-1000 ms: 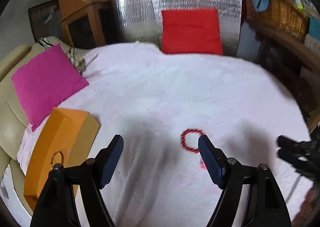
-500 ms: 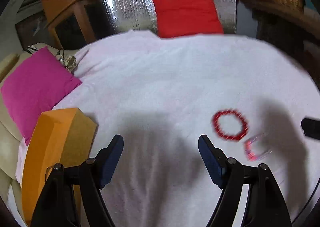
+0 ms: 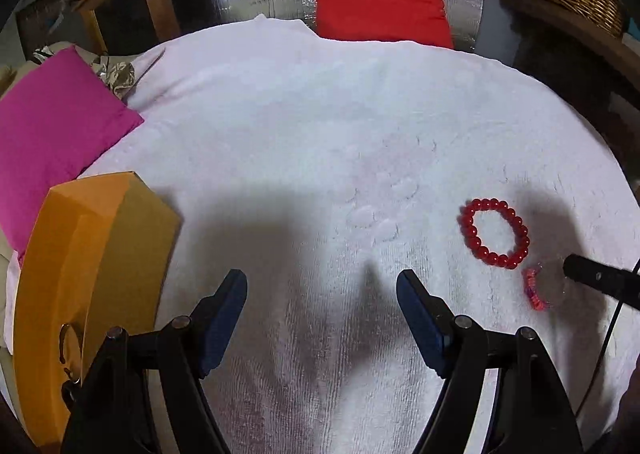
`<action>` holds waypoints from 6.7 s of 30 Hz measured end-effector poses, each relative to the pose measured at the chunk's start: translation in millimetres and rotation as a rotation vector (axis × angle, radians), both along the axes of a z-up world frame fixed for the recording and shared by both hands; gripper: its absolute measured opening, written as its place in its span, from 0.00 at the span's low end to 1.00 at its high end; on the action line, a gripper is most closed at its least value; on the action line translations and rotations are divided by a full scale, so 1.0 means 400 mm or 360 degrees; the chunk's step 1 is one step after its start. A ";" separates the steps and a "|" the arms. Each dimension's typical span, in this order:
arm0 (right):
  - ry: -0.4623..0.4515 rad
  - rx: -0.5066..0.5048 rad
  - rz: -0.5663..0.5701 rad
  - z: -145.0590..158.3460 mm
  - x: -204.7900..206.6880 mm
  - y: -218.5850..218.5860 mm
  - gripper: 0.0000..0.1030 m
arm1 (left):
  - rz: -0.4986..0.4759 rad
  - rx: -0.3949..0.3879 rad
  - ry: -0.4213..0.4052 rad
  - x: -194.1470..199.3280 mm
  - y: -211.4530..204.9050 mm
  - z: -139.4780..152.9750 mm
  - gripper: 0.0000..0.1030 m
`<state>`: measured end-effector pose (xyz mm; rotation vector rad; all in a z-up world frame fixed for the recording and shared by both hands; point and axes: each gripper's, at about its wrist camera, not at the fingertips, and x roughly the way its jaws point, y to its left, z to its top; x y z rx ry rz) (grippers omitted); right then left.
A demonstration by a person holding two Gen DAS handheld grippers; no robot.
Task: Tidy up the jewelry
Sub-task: 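Move the right tool to the pink-and-clear bracelet and the left to the red bead bracelet, then grasp the pink-and-clear bracelet with the right tool while the left tool grasps the red bead bracelet, then carry the red and pink-and-clear bracelets over the orange box with both tools, then lower both bracelets into the box and open both tools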
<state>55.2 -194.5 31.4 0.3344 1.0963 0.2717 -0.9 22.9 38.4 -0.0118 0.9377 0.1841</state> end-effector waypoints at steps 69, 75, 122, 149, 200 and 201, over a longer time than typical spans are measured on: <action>0.0055 -0.0095 -0.0098 -0.007 -0.037 -0.034 0.14 | -0.0338 -0.0246 0.0061 0.039 -0.071 -0.050 0.09; -0.0036 -0.0241 -0.0028 -0.003 -0.044 -0.003 0.09 | -0.0347 -0.0284 0.0077 0.044 -0.062 -0.063 0.10; -0.0461 0.0053 0.0093 0.126 -0.135 0.112 0.09 | -0.0186 -0.0318 -0.0282 -0.123 0.035 0.114 0.09; -0.0658 0.0046 0.0517 0.240 -0.204 0.494 0.09 | 0.0510 -0.0295 -0.0505 -0.285 0.501 0.197 0.09; -0.0494 0.0032 0.0830 0.132 -0.053 0.886 0.09 | 0.0682 -0.0227 -0.0217 -0.120 0.641 0.060 0.09; -0.0488 0.0032 0.0829 0.130 -0.051 0.887 0.09 | 0.0681 -0.0224 -0.0210 -0.118 0.642 0.057 0.09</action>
